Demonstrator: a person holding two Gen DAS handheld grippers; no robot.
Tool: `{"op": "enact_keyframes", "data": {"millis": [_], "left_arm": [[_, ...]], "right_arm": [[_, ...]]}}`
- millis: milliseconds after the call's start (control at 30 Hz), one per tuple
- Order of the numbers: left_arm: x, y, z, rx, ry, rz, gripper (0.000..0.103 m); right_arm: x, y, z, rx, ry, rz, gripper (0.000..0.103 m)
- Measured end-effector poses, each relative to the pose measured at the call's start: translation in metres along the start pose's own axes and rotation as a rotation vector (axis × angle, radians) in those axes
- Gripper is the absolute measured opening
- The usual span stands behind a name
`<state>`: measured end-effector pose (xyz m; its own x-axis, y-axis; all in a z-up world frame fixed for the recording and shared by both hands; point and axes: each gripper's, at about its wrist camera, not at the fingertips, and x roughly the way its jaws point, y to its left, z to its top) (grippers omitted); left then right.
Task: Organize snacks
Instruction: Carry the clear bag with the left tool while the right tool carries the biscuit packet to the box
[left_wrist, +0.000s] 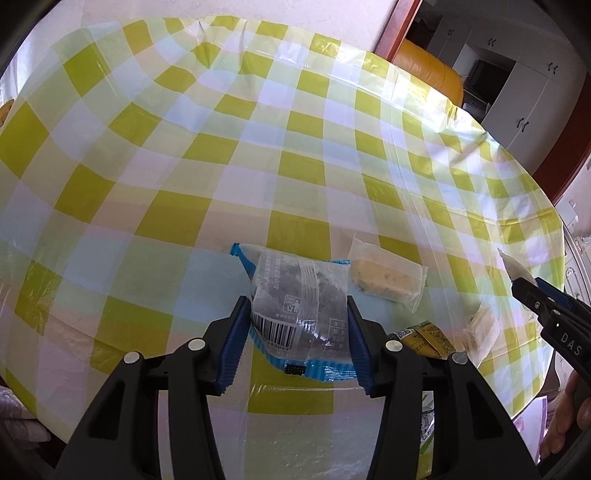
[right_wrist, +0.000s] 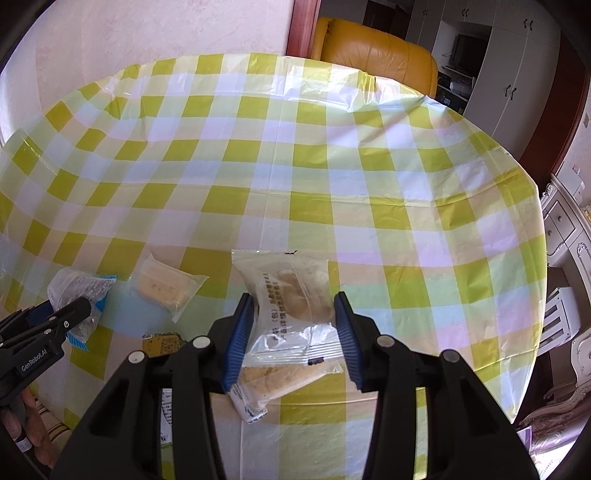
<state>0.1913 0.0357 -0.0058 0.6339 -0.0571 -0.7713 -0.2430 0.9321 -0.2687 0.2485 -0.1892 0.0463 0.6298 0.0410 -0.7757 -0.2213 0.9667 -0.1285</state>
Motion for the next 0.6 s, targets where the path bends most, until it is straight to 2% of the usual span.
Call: {"op": "enact_keyframes", "data": {"millis": [267, 600], "left_arm": [[-0.018, 0.007, 0.006, -0.053, -0.072, 0.006, 0.048], [-0.04, -0.016, 0.005, -0.014, -0.108, -0.036, 0.047]], "right_arm": [[-0.021, -0.019, -0.015, 0.038, -0.004, -0.018, 0.045], [-0.043, -0.053, -0.043, 0.1, 0.013, -0.044, 0.045]]}}
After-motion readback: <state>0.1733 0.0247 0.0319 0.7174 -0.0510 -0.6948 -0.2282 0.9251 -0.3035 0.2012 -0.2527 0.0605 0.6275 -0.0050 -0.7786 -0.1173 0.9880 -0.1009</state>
